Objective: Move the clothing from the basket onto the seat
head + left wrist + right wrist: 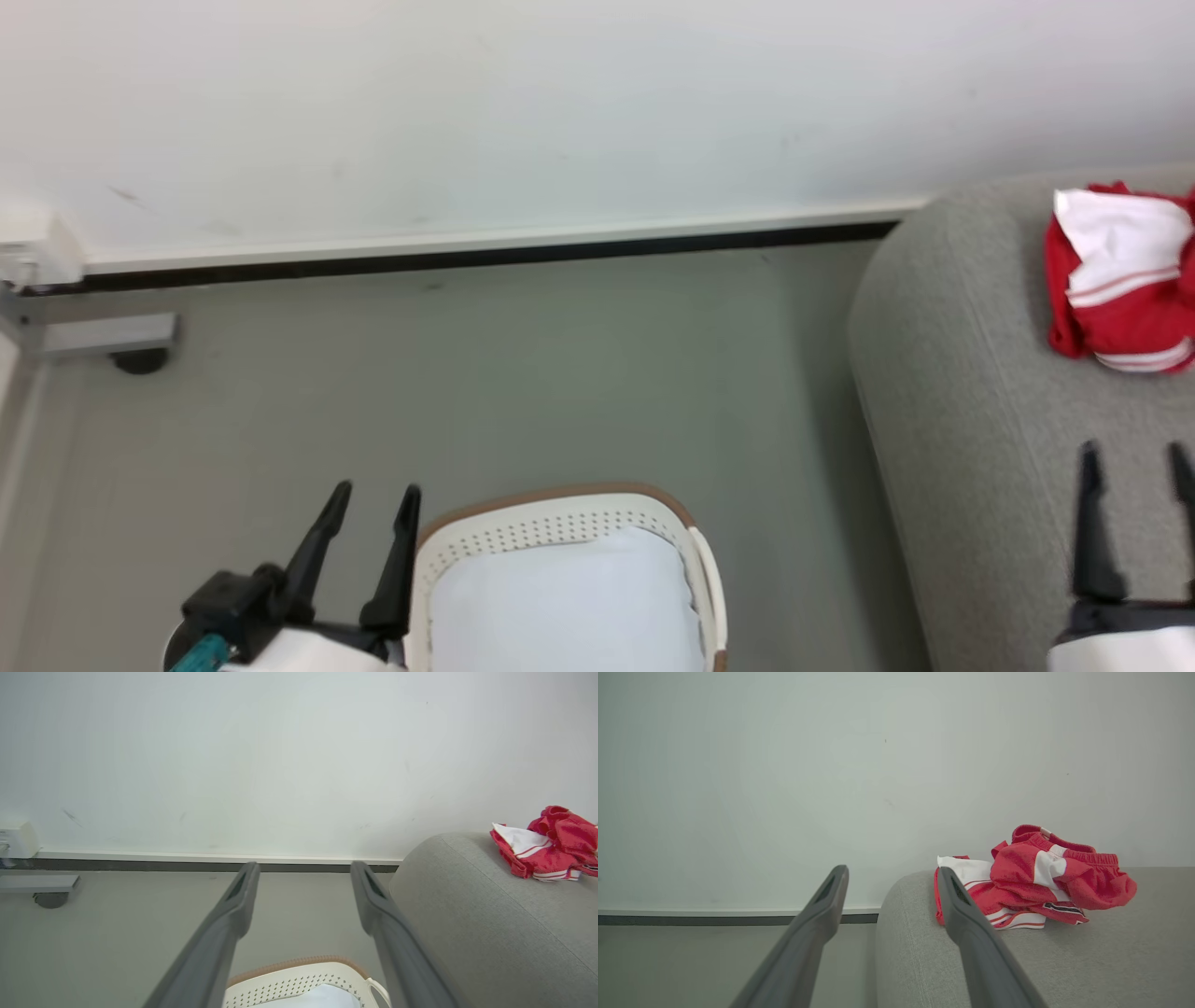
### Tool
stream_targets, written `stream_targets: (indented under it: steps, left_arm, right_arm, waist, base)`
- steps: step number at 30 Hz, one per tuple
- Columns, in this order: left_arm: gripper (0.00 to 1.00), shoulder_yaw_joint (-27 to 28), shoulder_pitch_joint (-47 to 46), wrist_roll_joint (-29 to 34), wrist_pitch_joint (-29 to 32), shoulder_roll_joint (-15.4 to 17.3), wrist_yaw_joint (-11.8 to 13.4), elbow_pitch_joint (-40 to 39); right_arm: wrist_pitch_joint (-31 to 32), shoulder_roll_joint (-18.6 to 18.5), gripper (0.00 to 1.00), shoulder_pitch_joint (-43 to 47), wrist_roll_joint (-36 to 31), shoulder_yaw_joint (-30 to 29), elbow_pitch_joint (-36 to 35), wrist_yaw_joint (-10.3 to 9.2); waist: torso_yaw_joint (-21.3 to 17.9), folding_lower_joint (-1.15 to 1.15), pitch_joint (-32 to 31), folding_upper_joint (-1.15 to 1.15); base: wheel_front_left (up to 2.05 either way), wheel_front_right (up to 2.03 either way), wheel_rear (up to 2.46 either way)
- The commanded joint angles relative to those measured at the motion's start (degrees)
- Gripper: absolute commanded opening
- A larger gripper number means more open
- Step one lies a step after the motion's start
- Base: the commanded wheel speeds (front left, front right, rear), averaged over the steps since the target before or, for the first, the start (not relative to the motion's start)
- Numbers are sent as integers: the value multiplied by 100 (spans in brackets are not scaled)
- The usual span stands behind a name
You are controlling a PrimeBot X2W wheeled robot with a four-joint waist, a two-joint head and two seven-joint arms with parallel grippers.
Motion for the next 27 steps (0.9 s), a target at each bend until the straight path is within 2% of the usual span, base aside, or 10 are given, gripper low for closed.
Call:
stream_targets:
  steps: [1,8,27]
  left_arm:
    - [100,131,155,137,-2,-55,-33,64]
    - [100,529,430,413,-2,-258,-83,130]
    - [100,553,795,460,-2,-240,-81,221]
  right_arm:
    - [5,24,100,165,27,173,1,-13]
    - [4,25,100,554,294,680,248,-14]
    - [5,29,100,872,340,1164,579,-13]
  waist:
    - [187,3,-172,0]
    - [402,3,-401,0]
    - [355,3,-878,0]
  base:
    - [0,0,0]
    - [0,0,0]
    - [0,0,0]
